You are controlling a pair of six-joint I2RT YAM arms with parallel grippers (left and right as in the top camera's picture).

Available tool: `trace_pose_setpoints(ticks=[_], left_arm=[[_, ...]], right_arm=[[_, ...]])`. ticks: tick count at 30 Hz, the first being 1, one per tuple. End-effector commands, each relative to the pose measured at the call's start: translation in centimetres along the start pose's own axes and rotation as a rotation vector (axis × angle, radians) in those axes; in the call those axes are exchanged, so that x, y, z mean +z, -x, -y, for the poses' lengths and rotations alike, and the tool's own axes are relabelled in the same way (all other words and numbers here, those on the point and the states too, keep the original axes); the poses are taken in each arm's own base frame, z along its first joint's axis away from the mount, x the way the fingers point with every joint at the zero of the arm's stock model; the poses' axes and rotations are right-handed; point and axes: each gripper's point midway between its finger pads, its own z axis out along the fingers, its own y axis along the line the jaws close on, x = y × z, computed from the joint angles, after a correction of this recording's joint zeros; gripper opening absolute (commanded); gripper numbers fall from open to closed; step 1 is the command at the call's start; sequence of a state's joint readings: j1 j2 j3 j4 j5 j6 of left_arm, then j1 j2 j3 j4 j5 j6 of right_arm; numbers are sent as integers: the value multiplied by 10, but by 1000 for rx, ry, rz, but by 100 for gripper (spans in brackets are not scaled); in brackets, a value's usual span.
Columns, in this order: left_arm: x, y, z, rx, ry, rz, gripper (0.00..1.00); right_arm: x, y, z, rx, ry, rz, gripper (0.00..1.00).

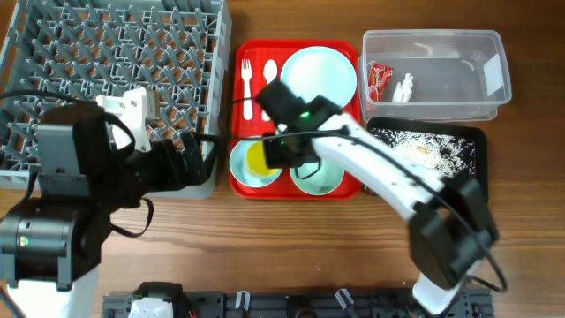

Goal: Sort waste into correct bins and load items into the dishwasher rack
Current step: 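Grasp the yellow cup from the blue bowl with the right gripper, then hand the yellow cup from the right gripper to the left gripper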

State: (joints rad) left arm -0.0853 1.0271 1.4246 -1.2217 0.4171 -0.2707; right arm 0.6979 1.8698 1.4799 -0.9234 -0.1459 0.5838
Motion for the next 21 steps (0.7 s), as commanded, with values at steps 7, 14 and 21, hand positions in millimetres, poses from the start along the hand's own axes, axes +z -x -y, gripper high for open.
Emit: trace_pose_setpoints(ticks=[7,14,21], left_arm=[[24,-2,-7,-37,12,-110,100],[22,-1,63,50,-492,-211,76],[-14,28,81,-3,-816,-160,92]], right_arm=[[-147,26,1,-67,246,308,4],[-210,-2,-38,-383,471,409,4],[-246,-25,-59,-552,622,461,4]])
